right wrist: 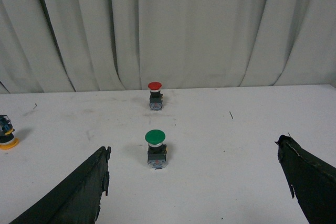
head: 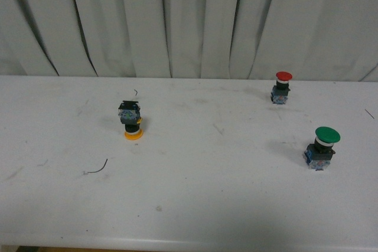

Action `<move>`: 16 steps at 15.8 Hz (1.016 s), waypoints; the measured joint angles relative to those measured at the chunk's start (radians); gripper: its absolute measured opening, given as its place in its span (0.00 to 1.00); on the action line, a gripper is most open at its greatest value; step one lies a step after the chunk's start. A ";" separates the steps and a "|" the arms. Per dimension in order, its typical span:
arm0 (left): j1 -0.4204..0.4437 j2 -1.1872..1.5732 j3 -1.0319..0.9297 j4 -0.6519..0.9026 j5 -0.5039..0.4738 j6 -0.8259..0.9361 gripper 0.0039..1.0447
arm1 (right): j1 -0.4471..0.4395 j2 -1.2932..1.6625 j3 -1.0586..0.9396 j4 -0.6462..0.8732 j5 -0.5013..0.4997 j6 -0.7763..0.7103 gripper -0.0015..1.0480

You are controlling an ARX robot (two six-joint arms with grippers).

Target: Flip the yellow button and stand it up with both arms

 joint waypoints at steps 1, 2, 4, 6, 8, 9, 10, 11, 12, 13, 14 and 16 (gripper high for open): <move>0.000 0.000 0.000 0.000 0.000 0.000 0.94 | 0.000 0.000 0.000 0.000 0.000 0.000 0.94; 0.000 0.000 0.000 0.000 0.000 0.000 0.94 | 0.000 0.000 0.000 0.000 0.000 0.000 0.94; 0.000 0.000 0.000 0.000 0.000 0.000 0.94 | 0.000 0.000 0.000 0.000 0.000 0.000 0.94; 0.000 0.000 0.000 0.000 0.000 0.000 0.94 | 0.000 0.000 0.000 0.000 0.000 0.000 0.94; 0.000 0.000 0.000 0.000 0.000 0.000 0.94 | 0.000 0.000 0.000 0.000 0.000 0.000 0.94; 0.000 0.000 0.000 0.000 0.000 0.000 0.94 | 0.000 0.000 0.000 0.000 0.000 0.000 0.94; 0.000 0.000 0.000 0.000 0.000 0.000 0.94 | 0.000 0.000 0.000 0.000 0.000 0.000 0.94; 0.000 0.000 0.000 0.000 0.000 0.000 0.94 | 0.000 0.000 0.000 0.000 0.000 0.000 0.94; 0.000 0.000 0.000 0.000 0.000 0.000 0.94 | 0.000 0.000 0.000 0.000 0.000 0.000 0.94; 0.000 0.000 0.000 0.000 0.000 0.000 0.94 | 0.000 0.000 0.000 0.000 0.000 0.000 0.94; 0.000 0.000 0.000 0.000 0.000 0.000 0.94 | 0.000 0.000 0.000 0.000 0.000 0.000 0.94; 0.000 0.000 0.000 0.000 0.000 0.000 0.94 | 0.000 0.000 0.000 0.000 0.000 0.000 0.94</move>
